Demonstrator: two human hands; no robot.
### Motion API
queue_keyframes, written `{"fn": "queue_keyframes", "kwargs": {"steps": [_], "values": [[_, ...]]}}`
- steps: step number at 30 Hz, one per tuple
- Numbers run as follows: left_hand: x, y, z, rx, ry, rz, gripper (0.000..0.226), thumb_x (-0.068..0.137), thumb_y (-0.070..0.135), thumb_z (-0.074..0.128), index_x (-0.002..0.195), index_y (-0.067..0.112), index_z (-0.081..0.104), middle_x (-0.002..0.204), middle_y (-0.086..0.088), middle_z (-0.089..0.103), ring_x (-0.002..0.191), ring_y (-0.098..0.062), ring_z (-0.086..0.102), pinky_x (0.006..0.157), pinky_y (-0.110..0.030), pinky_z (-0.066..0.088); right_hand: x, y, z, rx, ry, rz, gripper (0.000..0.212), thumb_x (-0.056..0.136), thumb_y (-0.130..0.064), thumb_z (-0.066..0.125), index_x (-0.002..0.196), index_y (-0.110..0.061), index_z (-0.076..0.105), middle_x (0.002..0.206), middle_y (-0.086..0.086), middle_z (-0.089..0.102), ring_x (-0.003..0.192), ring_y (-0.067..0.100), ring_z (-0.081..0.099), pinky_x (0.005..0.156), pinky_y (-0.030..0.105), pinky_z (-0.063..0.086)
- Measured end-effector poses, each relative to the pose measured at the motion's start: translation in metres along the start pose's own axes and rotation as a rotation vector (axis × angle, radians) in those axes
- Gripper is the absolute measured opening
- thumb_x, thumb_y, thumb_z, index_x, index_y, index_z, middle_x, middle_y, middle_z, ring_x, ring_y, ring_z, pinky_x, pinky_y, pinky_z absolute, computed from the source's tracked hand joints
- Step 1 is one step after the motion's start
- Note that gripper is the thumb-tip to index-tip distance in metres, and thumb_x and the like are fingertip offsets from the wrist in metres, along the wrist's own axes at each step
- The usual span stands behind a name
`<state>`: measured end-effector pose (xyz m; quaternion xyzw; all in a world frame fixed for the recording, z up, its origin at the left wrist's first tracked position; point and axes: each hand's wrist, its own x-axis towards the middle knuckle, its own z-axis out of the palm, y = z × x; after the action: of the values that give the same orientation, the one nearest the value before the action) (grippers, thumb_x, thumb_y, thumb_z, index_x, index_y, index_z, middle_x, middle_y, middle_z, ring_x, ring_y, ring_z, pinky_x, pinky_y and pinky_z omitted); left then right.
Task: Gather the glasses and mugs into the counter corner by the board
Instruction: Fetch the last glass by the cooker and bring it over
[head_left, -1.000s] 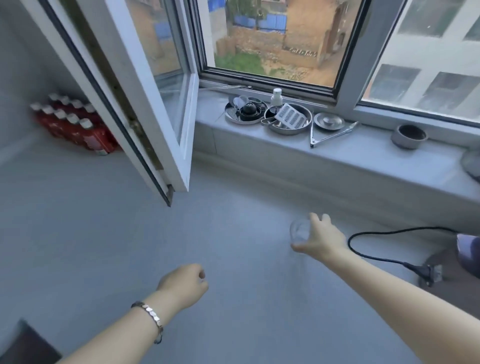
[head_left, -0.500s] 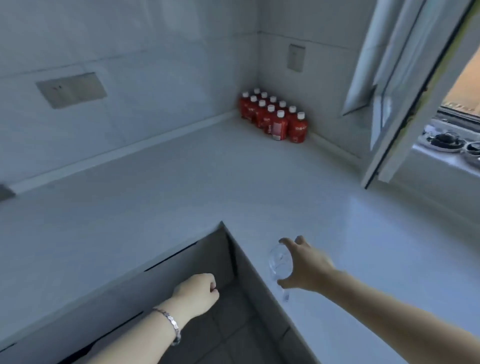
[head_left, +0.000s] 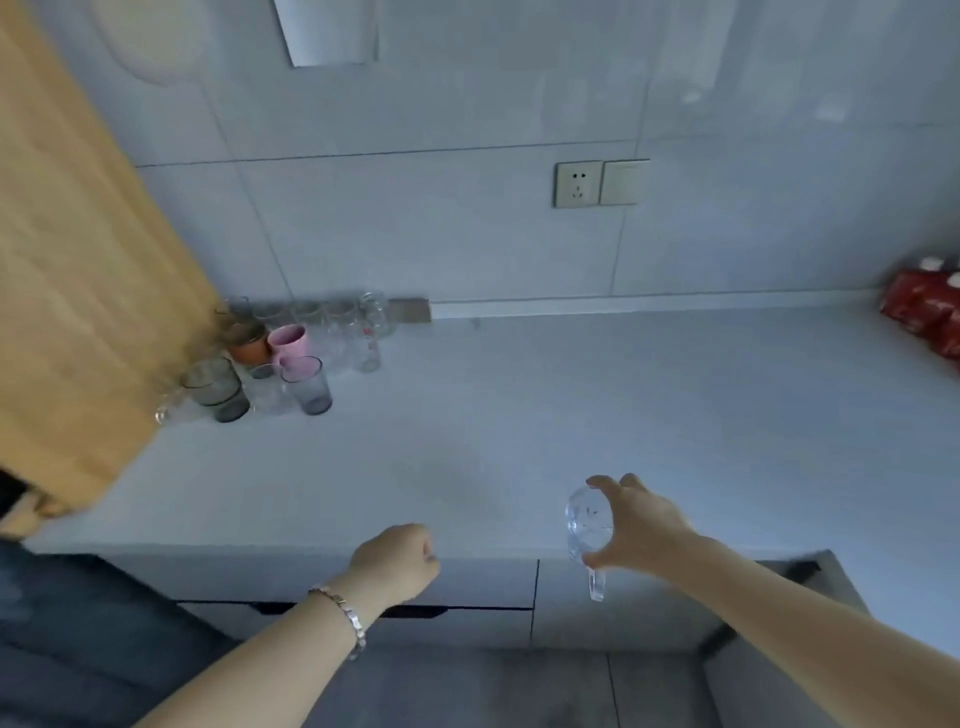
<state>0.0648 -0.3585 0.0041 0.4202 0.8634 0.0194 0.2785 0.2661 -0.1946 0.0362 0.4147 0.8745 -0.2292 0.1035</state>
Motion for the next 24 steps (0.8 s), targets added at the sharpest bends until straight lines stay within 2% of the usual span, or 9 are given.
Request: {"fn": "queue_keyframes", "kwargs": {"steps": [3,5,8,10,12,13,18,24], "values": [[0.021,-0.041,-0.017,-0.036,0.014,-0.069,0.010,0.092,0.025,0.042,0.093,0.020,0.051,0.101,-0.001,0.057,0.091,-0.020,0.052,0.083,-0.029,0.043,0.042,-0.037,0.000,-0.031,-0.032,-0.059,0.087,0.067,-0.045,0.071,0.141,-0.031,0.027,0.128,0.000,0.044,0.107,0.022,0.059,0.086,0.028,0.047],[0.039,-0.065,-0.028,-0.049,0.014,-0.105,0.009,0.091,0.022,0.042,0.083,0.021,0.046,0.090,0.000,0.050,0.081,-0.020,0.046,0.073,-0.028,0.040,0.071,-0.058,-0.001,-0.051,-0.055,-0.096,0.088,0.066,-0.046,0.072,0.141,-0.031,0.027,0.128,0.000,0.043,0.108,0.022,0.058,0.086,0.029,0.048],[0.071,-0.092,-0.047,-0.065,0.032,-0.182,0.022,0.090,0.020,0.042,0.069,0.023,0.037,0.080,0.002,0.041,0.076,-0.018,0.038,0.055,-0.024,0.027,0.120,-0.085,-0.004,-0.087,-0.074,-0.169,0.087,0.066,-0.045,0.071,0.140,-0.032,0.028,0.129,0.000,0.043,0.109,0.022,0.058,0.089,0.030,0.048],[0.092,-0.107,-0.064,-0.079,0.028,-0.233,0.017,0.092,0.022,0.042,0.075,0.022,0.041,0.083,0.001,0.045,0.079,-0.020,0.042,0.060,-0.025,0.035,0.151,-0.104,-0.008,-0.111,-0.088,-0.207,0.087,0.066,-0.044,0.071,0.141,-0.031,0.028,0.130,0.000,0.042,0.110,0.022,0.058,0.091,0.031,0.049],[0.114,-0.122,-0.082,-0.088,0.023,-0.268,0.010,0.093,0.026,0.042,0.087,0.020,0.046,0.096,-0.001,0.053,0.087,-0.020,0.049,0.080,-0.030,0.045,0.182,-0.125,-0.011,-0.112,-0.104,-0.240,0.089,0.067,-0.043,0.072,0.142,-0.030,0.026,0.130,0.001,0.042,0.112,0.022,0.057,0.092,0.031,0.048],[0.125,-0.129,-0.091,-0.094,0.029,-0.280,0.010,0.094,0.027,0.042,0.089,0.019,0.047,0.099,-0.002,0.055,0.088,-0.019,0.050,0.083,-0.031,0.045,0.196,-0.136,-0.012,-0.107,-0.111,-0.255,0.089,0.067,-0.043,0.072,0.142,-0.029,0.025,0.131,0.001,0.041,0.113,0.023,0.056,0.093,0.032,0.048],[0.175,-0.163,-0.128,-0.142,0.027,-0.304,0.012,0.093,0.024,0.043,0.084,0.016,0.044,0.093,-0.002,0.049,0.083,-0.021,0.047,0.074,-0.030,0.038,0.261,-0.191,-0.007,-0.062,-0.139,-0.266,0.095,0.068,-0.041,0.073,0.145,-0.022,0.020,0.135,0.003,0.040,0.121,0.025,0.051,0.098,0.033,0.045],[0.223,-0.210,-0.146,-0.154,-0.038,-0.258,0.009,0.093,0.024,0.043,0.087,0.016,0.045,0.094,-0.002,0.050,0.084,-0.021,0.048,0.074,-0.030,0.038,0.324,-0.259,0.013,0.024,-0.076,-0.187,0.090,0.069,-0.036,0.074,0.143,-0.019,0.027,0.135,0.005,0.042,0.120,0.025,0.052,0.095,0.032,0.045]]}}
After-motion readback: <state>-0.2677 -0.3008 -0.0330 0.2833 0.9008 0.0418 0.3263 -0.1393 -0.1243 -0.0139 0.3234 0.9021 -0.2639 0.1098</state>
